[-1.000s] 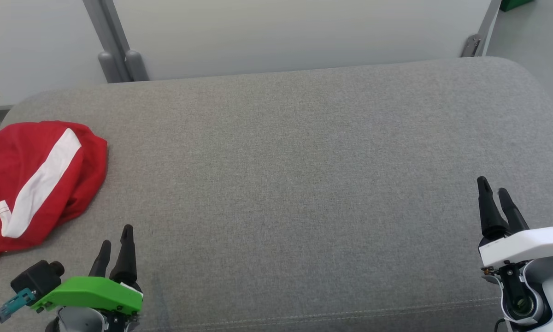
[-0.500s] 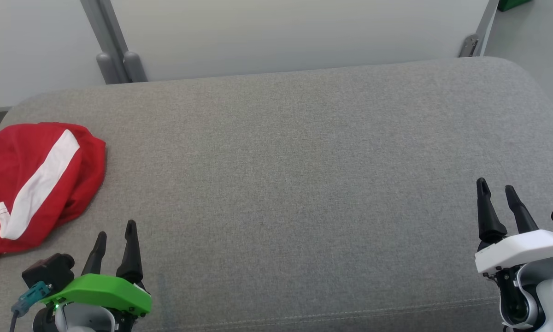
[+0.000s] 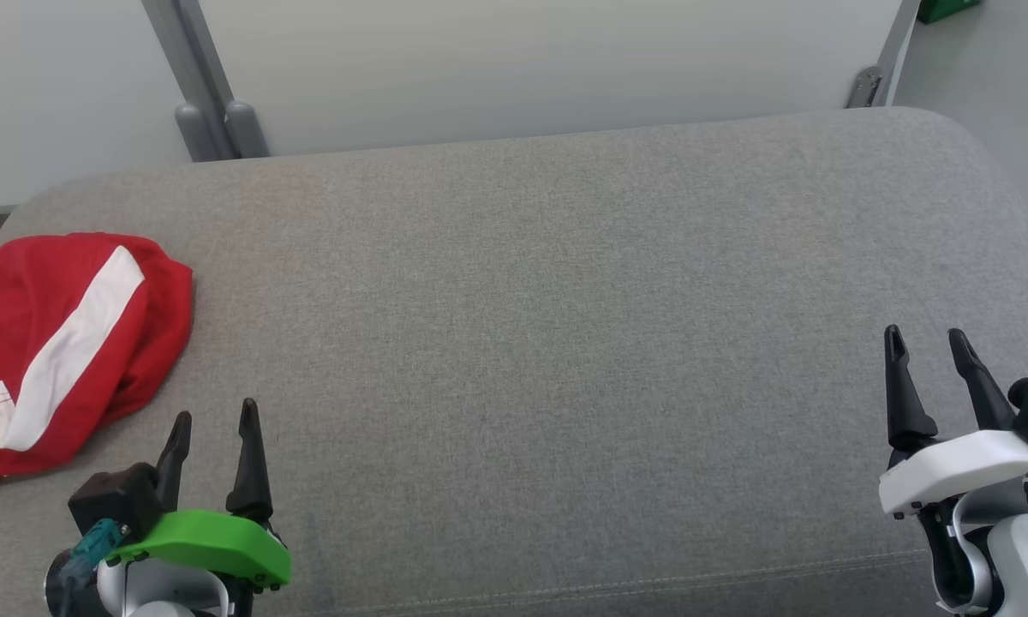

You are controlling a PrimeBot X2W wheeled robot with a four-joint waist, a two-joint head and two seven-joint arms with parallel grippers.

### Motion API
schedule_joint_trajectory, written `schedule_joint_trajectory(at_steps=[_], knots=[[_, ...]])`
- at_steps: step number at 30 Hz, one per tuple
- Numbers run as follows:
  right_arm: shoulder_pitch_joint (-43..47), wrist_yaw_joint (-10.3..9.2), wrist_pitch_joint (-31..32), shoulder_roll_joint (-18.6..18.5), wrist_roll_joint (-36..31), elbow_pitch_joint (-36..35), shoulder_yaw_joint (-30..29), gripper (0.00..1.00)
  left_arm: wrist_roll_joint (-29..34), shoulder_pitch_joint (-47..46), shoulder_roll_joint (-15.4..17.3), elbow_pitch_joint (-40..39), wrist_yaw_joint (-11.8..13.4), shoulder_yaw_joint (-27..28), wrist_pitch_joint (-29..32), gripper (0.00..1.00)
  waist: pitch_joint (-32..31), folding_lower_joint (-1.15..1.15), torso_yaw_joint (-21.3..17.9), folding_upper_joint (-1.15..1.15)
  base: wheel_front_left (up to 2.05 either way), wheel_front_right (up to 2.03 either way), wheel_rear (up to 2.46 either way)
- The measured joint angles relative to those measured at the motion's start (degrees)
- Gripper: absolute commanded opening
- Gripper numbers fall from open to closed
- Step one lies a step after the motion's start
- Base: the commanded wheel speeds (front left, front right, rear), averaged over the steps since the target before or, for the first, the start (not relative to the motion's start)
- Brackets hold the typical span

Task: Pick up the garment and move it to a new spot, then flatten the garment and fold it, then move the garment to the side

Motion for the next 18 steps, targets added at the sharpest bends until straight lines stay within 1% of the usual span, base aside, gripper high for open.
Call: schedule_joint_trajectory(at_steps=[2, 7, 9, 15, 18], knots=[[0.0, -0.01, -0.34, -0.45, -1.94, -0.02, 0.31, 1.0, 1.81, 0.02, 0.05, -0.09, 0.42, -0.16, -0.51, 1.0, -0.04, 0.0, -0.07, 0.0, 0.0, 0.0, 0.0], [-0.01, -0.46, -1.35, -1.22, -6.09, -0.18, 0.98, 1.0, 5.7, 0.05, 0.18, -0.37, 0.49, -0.45, -1.51, 1.0, -0.12, 0.0, -0.23, 0.0, 0.0, 0.0, 0.0], [-0.01, -0.52, -1.86, -1.46, -7.59, -0.33, 1.26, 1.0, 7.38, 0.07, 0.21, -0.44, 0.92, -0.48, -2.0, 1.0, -0.16, 0.0, -0.28, 0.0, 0.0, 0.0, 0.0], [-0.01, -0.62, -3.12, -2.04, -12.26, -0.43, 1.81, 1.0, 12.15, 0.08, 0.33, -0.87, 1.18, -0.52, -3.16, 1.0, -0.2, 0.0, -0.42, 0.0, 0.0, 0.0, 0.0], [-0.02, -0.63, -3.58, -2.02, -13.13, -0.47, 1.98, 1.0, 13.44, 0.09, 0.47, -0.9, 1.45, -0.36, -3.67, 1.0, -0.18, 0.0, -0.46, 0.0, 0.0, 0.0, 0.0]])
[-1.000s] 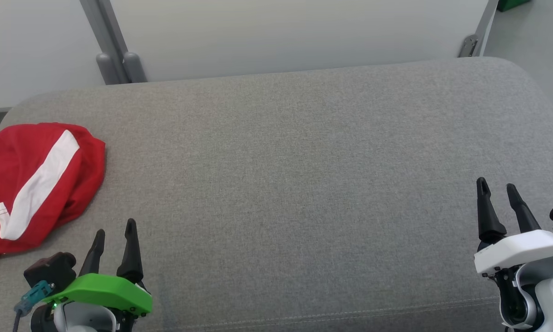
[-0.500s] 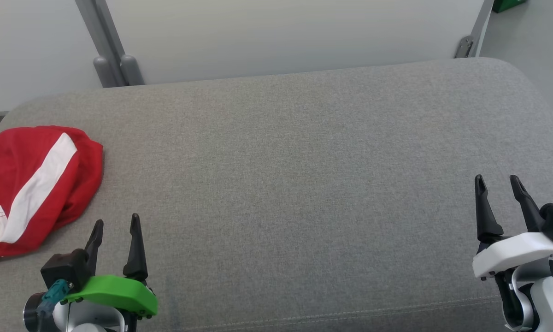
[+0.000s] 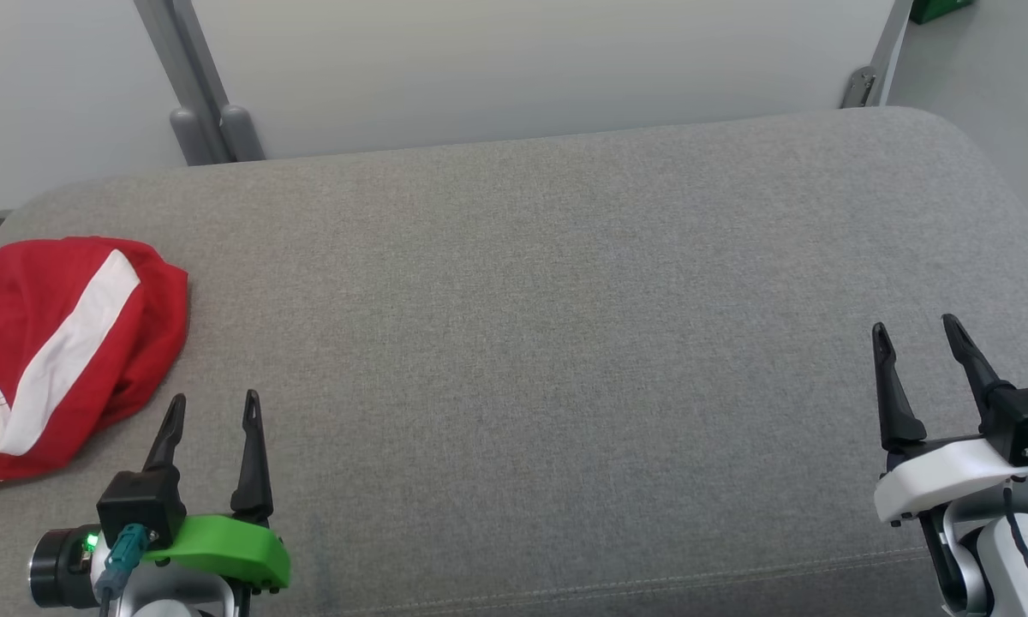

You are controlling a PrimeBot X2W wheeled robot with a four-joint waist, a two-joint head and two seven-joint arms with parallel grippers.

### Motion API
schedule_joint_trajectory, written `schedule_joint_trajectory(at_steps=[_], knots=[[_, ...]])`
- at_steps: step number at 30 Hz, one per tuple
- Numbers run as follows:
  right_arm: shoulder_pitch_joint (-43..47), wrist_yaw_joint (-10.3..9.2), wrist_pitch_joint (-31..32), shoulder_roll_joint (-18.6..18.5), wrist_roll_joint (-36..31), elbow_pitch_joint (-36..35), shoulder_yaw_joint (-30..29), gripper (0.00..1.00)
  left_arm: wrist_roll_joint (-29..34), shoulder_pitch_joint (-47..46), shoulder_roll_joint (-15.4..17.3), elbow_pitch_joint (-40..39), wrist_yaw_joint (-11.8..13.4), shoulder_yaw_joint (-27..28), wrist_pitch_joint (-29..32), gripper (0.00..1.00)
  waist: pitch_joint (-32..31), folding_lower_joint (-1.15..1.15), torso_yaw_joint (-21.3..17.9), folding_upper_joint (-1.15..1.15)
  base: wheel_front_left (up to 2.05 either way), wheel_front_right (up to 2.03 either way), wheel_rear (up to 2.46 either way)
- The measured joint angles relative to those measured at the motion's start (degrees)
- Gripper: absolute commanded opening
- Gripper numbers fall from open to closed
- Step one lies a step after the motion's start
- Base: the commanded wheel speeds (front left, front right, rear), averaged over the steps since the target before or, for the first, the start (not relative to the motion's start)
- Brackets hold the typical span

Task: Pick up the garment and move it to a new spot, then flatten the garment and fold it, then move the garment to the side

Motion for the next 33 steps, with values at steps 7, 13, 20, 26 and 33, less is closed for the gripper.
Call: schedule_joint_trajectory(at_steps=[7, 13, 20, 26, 33], knots=[[0.0, 0.05, -0.03, 0.31, 0.04, 0.03, -0.32, 1.0, 0.43, 0.02, 0.05, 0.01, 0.01, 1.15, 0.0, 1.0, 0.03, 0.0, -0.01, 0.0, 0.0, 0.0, 0.0], [0.0, 0.19, -0.03, 0.62, 0.11, 0.15, -0.6, 1.0, 0.85, 0.04, -0.07, 0.04, -0.04, 1.56, 0.0, 1.0, 0.09, 0.0, 0.11, 0.0, 0.0, 0.0, 0.0], [0.01, 0.23, -0.03, 0.69, 0.12, 0.12, -1.62, 1.0, 1.36, 0.02, -0.63, 0.25, -0.64, 1.24, 0.0, 1.0, 0.29, 0.0, 1.26, 0.0, 0.0, 0.0, 0.0], [0.01, 0.71, -0.03, 1.0, 0.12, 0.05, -1.59, 1.0, 1.85, 0.01, -0.74, 0.6, -1.04, 1.32, 0.0, 1.0, 0.32, 0.0, 3.48, 0.0, 0.0, 0.0, 0.0], [0.0, 1.49, -0.03, 1.36, 0.11, 0.01, -1.3, 1.0, 1.96, 0.01, -1.03, 0.8, -1.05, 1.7, 0.0, 1.0, 0.14, 0.0, 7.18, 0.0, 0.0, 0.0, 0.0]])
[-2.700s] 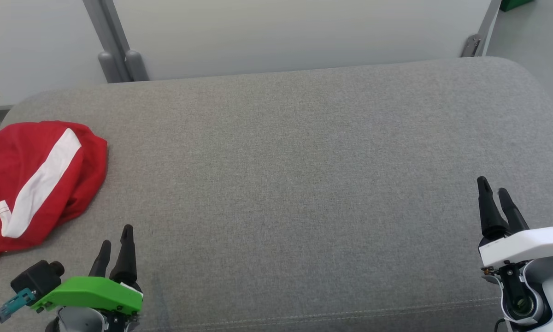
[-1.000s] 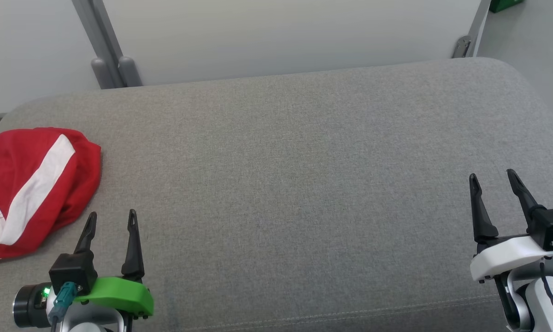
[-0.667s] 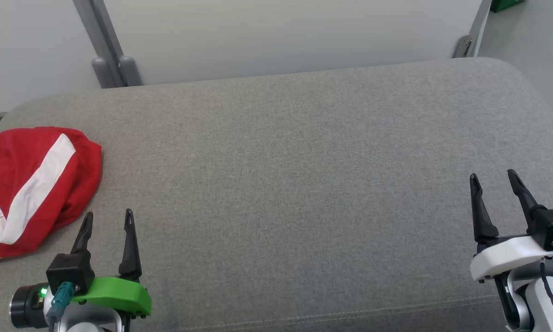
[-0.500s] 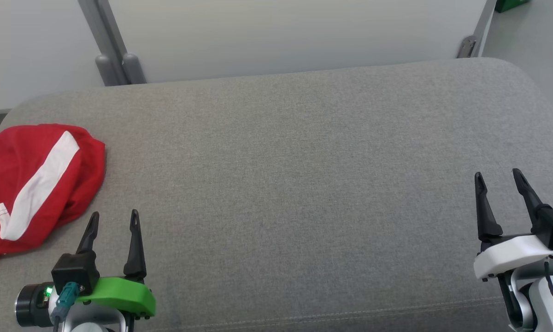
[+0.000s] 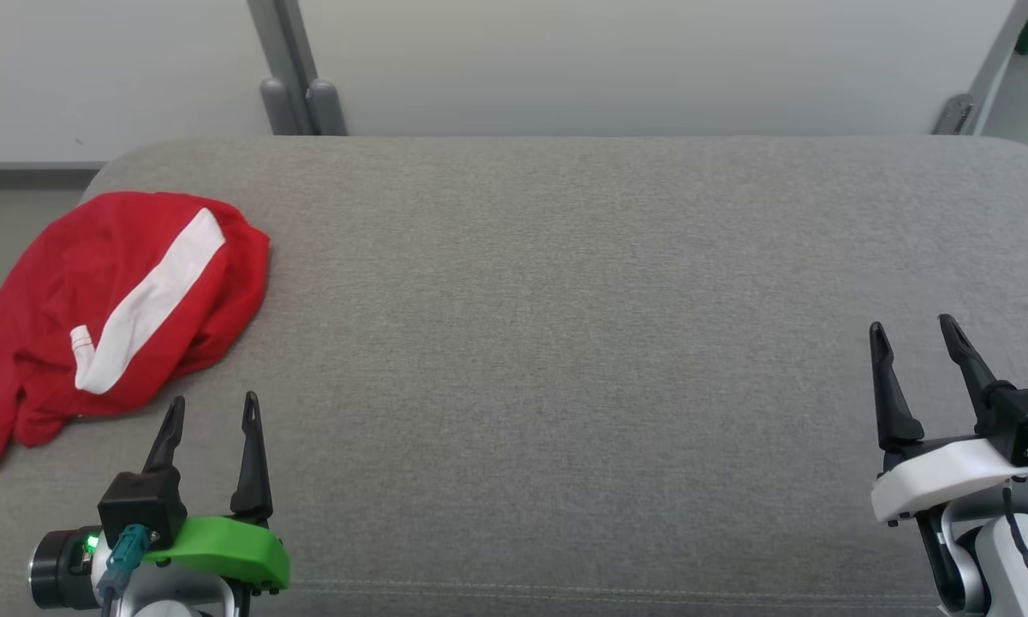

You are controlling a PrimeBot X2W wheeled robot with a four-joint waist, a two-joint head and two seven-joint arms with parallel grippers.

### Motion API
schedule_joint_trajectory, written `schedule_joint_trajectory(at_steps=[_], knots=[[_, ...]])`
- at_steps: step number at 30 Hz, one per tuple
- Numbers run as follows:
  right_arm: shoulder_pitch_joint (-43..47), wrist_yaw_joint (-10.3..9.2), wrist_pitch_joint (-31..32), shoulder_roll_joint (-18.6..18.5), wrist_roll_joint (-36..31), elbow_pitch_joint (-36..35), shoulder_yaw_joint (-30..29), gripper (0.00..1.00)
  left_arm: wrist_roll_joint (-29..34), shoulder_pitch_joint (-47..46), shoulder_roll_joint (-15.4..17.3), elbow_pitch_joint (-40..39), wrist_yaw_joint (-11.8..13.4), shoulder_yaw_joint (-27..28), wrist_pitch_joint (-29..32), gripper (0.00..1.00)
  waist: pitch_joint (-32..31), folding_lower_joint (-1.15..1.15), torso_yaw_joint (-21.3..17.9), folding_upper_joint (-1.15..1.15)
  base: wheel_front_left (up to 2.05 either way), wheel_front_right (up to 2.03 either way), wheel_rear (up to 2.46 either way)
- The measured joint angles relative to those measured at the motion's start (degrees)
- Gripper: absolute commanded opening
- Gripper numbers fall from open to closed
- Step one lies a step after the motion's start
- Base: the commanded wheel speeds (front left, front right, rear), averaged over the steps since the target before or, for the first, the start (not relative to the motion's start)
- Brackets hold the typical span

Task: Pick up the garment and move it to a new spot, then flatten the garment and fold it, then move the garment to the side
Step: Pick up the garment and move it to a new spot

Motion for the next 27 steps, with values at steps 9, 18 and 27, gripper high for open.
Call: schedule_joint_trajectory(at_steps=[9, 18, 27], knots=[[-0.03, 1.19, 0.0, 0.53, -0.03, 0.13, 0.8, 1.0, 0.35, 0.01, -0.22, 0.09, 0.0, 1.1, 0.0, 1.0, -0.41, 0.0, 5.58, 0.0, 0.0, 0.0, 0.0], [-0.03, 2.09, 0.0, 1.83, -0.38, 0.74, 2.0, 1.0, 0.44, 0.1, -0.26, 0.53, -0.08, 2.01, 0.0, 1.0, -1.23, 0.0, 12.34, 0.0, 0.0, 0.0, 0.0], [-0.14, 2.91, 0.0, 3.13, -0.97, 1.43, 3.6, 1.0, 0.43, 1.0, -0.1, 0.21, -0.09, 4.28, 0.0, 1.0, -2.17, 0.0, 17.26, 0.0, 0.0, 0.0, 0.0]])
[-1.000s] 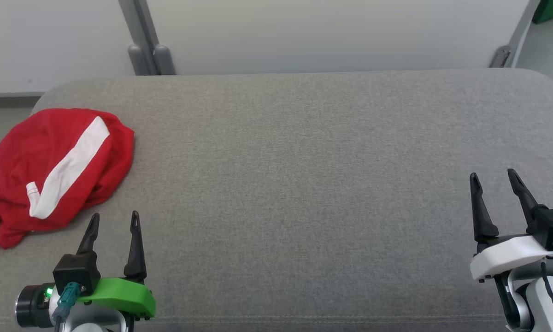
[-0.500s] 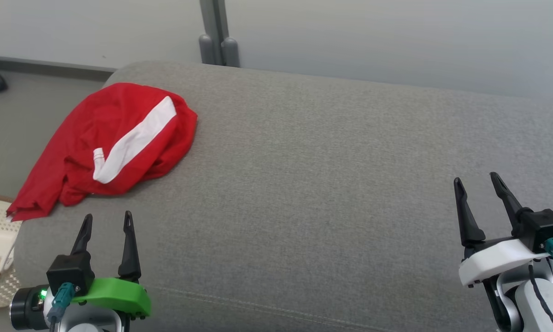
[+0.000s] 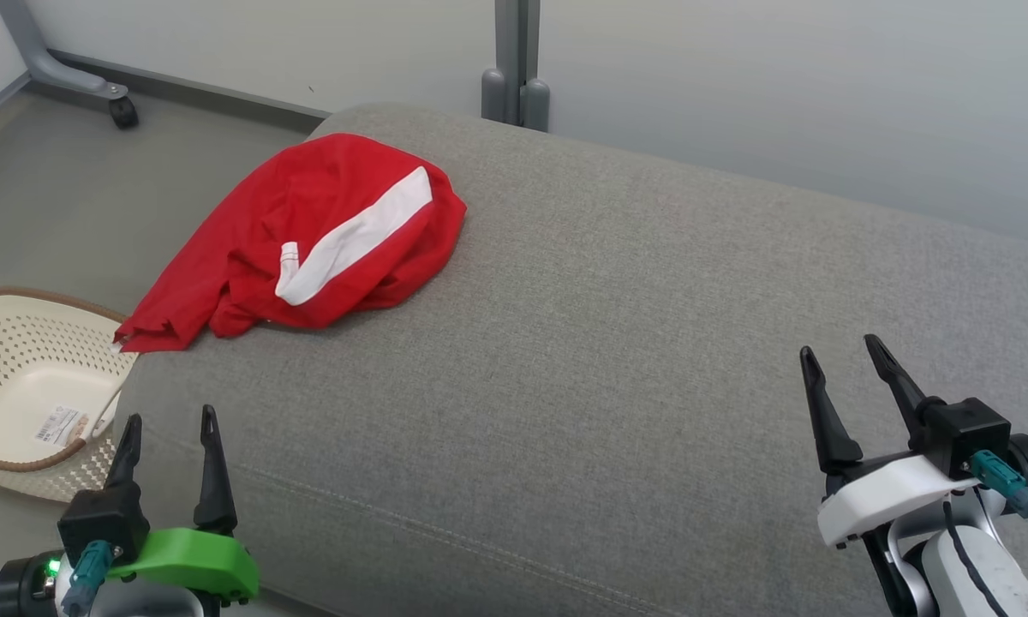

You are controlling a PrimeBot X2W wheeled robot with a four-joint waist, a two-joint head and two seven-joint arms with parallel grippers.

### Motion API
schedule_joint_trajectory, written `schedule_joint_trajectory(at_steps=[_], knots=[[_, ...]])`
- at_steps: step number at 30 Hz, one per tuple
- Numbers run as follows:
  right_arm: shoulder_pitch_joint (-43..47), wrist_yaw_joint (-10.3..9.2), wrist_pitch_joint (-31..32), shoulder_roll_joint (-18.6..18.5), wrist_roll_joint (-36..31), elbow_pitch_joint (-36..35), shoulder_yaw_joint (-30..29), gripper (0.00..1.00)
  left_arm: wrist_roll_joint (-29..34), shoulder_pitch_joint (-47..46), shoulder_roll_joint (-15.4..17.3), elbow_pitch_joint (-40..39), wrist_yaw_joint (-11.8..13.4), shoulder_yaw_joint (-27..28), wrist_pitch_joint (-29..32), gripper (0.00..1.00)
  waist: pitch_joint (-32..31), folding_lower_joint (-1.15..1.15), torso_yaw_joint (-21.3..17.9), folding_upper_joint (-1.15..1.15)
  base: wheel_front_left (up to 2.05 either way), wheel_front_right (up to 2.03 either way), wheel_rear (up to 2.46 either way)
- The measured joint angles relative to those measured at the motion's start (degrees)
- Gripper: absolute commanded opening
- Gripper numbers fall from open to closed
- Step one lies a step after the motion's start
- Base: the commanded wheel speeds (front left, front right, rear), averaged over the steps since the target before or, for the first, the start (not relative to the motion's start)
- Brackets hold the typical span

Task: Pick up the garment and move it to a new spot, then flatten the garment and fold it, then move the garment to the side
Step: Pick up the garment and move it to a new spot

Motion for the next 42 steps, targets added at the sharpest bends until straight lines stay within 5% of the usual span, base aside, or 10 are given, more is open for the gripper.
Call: schedule_joint_trajectory(at_steps=[22, 38, 42], knots=[[-1.01, 0.56, 0.0, -0.21, -1.2, 0.03, -0.9, 1.0, -2.46, -0.49, -0.69, -1.72, -2.08, 2.08, 0.0, 1.0, 2.96, 0.0, -1.49, 0.0, 0.0, 0.0, 0.0], [-6.86, 1.85, -0.01, -3.37, -2.68, -2.72, -0.66, 1.0, -14.68, -17.28, 0.15, 0.14, -5.23, 8.6, 6.48, 1.0, 13.21, 0.0, -2.58, 0.0, 0.0, 0.0, 0.0], [-8.78, 2.34, -0.01, -4.37, -3.18, -2.78, -0.56, 1.0, -23.92, -23.63, -0.47, 4.28, -5.95, 12.62, 12.89, 1.0, 16.81, 0.0, -3.64, 0.0, 0.0, 0.0, 0.0]])
